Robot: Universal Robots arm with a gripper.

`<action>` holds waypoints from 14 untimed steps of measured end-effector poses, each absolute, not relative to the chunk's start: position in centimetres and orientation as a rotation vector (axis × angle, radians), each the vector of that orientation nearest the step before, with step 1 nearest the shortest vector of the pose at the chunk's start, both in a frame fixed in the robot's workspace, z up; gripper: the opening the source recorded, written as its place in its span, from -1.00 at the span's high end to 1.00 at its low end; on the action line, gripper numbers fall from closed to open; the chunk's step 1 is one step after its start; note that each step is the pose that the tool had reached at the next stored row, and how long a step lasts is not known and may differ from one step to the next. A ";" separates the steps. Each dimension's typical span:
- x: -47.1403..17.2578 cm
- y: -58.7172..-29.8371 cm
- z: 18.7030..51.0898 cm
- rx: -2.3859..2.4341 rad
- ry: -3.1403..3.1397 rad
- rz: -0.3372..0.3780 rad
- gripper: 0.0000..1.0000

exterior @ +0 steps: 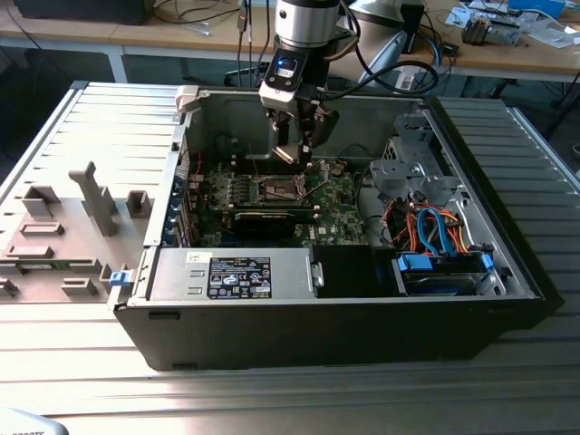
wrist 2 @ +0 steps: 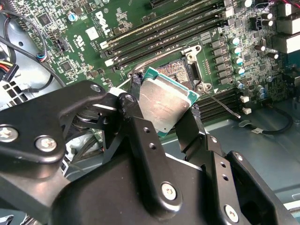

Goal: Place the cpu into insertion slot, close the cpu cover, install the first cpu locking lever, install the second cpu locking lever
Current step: 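Place the cpu into insertion slot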

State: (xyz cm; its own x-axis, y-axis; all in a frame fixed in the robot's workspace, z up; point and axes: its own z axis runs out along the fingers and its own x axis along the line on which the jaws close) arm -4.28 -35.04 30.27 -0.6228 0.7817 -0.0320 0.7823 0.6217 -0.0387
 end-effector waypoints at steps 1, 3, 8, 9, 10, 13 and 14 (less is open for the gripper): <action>-4.3 -35.0 30.3 1.360 2.818 -0.076 -0.09; -4.3 -35.0 30.3 1.361 2.817 -0.076 -0.09; -4.3 -35.0 30.3 1.367 2.814 -0.076 -0.09; -4.3 -35.0 30.3 1.368 2.814 -0.076 -0.09; -4.3 -35.0 30.3 1.369 2.813 -0.076 -0.09; -4.3 -35.0 30.3 1.372 2.812 -0.076 -0.09; -4.3 -35.0 30.3 1.374 2.811 -0.076 -0.09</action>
State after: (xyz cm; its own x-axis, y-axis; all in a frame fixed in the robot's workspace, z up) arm -4.28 -35.04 30.26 -0.6148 0.7881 -0.0319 0.7886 0.6136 -0.0387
